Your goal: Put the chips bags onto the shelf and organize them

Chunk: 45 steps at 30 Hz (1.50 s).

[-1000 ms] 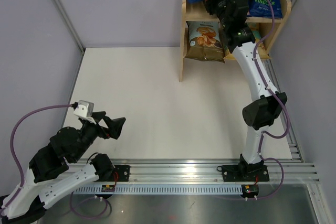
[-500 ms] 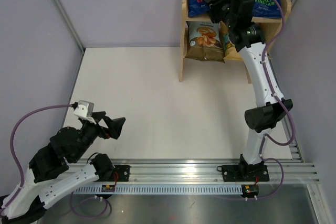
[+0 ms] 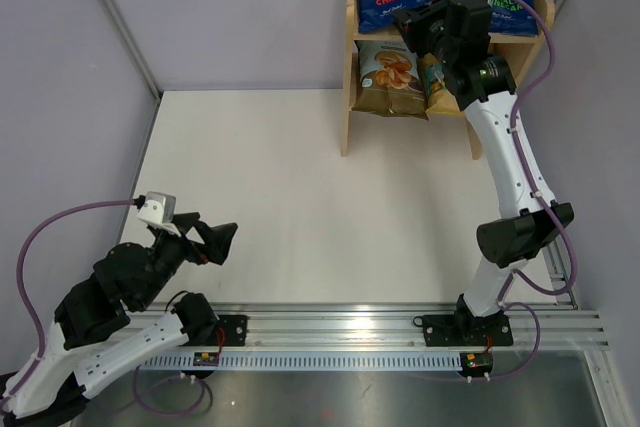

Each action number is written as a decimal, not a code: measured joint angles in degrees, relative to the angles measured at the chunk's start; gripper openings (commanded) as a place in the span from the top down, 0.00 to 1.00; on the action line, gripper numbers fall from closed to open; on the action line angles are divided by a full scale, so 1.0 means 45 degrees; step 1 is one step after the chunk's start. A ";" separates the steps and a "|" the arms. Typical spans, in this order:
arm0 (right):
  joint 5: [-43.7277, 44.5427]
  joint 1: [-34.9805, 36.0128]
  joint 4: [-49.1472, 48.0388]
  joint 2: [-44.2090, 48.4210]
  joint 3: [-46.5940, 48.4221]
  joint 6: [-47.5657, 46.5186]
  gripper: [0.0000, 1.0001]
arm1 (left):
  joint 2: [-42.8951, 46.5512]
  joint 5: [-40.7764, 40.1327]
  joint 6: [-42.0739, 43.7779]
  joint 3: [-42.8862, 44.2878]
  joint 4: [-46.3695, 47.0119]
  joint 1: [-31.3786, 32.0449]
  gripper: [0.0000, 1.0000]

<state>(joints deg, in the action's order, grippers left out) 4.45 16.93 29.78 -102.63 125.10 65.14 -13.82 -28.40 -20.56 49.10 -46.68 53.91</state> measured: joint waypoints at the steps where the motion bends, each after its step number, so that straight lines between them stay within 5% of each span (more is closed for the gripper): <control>1: 0.0039 0.0000 0.0005 -0.0024 0.0000 0.0053 0.71 | 0.0039 -0.0029 -0.0005 0.0000 0.0000 0.0000 0.01; 14: 0.0316 0.0044 -0.1229 0.0039 -0.1506 0.0937 0.90 | 0.0131 -0.0107 -0.0053 0.0000 -0.0005 -0.0005 0.01; 28: 0.0155 0.0131 -0.1744 0.0316 -0.2025 0.1491 0.89 | 0.0141 -0.0117 -0.0063 0.0000 -0.0005 -0.0005 0.02; 43: -0.0233 0.0136 -0.1064 0.0316 -0.1389 0.1127 0.55 | 0.0257 -0.0194 -0.0097 0.0000 -0.0005 -0.0005 0.02; 45: -0.0238 0.0136 -0.1049 0.0321 -0.1389 0.1039 0.44 | 0.0257 -0.0291 -0.0102 0.0000 -0.0005 -0.0005 0.02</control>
<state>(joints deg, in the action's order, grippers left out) 3.38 17.54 25.06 -101.19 118.85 69.82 -12.67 -29.71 -21.02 49.10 -46.70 53.89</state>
